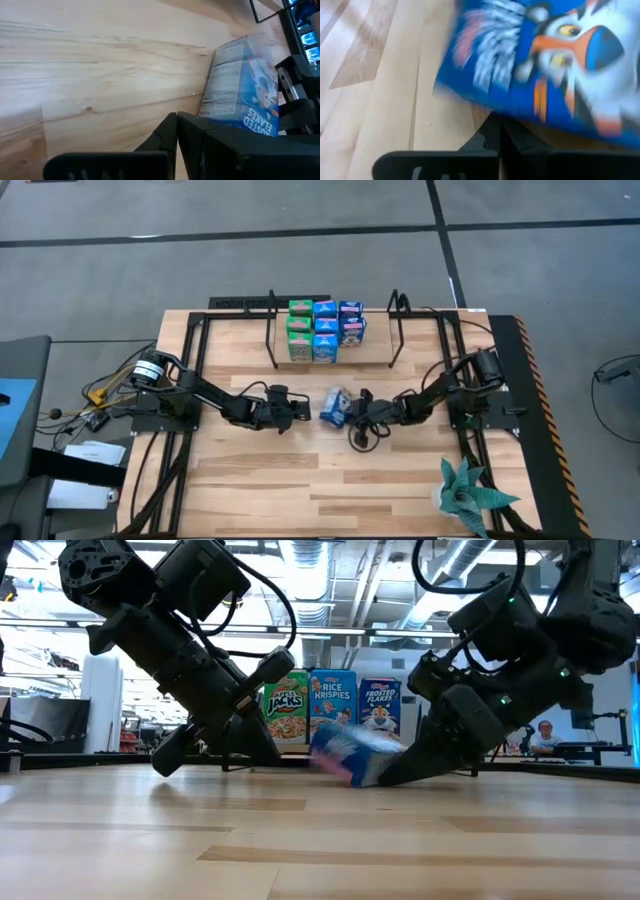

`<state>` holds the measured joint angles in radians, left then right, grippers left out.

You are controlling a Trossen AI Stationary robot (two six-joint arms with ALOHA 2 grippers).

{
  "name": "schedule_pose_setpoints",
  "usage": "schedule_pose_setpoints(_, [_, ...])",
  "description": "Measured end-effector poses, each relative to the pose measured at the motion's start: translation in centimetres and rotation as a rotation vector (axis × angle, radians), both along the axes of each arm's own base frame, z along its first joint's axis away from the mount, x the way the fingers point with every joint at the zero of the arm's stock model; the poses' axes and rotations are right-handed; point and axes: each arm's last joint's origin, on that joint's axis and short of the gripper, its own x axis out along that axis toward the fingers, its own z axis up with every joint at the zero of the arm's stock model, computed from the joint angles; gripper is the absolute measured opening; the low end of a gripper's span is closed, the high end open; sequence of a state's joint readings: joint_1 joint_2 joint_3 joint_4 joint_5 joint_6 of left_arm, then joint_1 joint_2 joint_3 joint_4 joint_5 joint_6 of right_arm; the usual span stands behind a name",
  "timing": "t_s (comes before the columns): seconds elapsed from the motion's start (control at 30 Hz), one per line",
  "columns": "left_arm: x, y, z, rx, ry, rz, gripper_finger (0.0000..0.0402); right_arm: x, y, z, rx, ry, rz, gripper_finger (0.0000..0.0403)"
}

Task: Stack cereal on shelf
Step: Put the blue cereal box on the shelf aligned with the blue cereal box

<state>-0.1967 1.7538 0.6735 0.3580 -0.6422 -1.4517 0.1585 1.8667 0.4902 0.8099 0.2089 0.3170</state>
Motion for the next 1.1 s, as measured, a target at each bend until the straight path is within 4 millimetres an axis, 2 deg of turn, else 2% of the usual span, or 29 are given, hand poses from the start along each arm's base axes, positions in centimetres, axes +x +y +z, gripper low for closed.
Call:
schedule_pose_setpoints(0.2, [0.1,0.0,0.1,0.023,-0.012,0.012,0.0,0.0,0.0,0.0,0.007,-0.003,-0.005,0.0014])
schedule_pose_setpoints(0.33, [1.2,-0.5,2.2,0.204,-0.149,-0.036,0.0,0.0,0.0,0.0,0.007,-0.004,-0.007,0.0014])
schedule_pose_setpoints(0.43, [1.9,0.2,3.3,0.268,-0.205,-0.119,0.0,0.0,0.0,0.1,0.007,-0.005,-0.008,0.0014])
schedule_pose_setpoints(0.6, [1.9,2.0,2.4,0.2,-0.126,-0.191,0.0,0.1,-0.1,0.1,0.006,-0.007,-0.009,0.0014])
schedule_pose_setpoints(1.1, [1.6,2.0,1.5,0.166,-0.04,-0.265,0.0,0.1,-0.5,0.1,-0.003,-0.005,-0.017,0.0014])
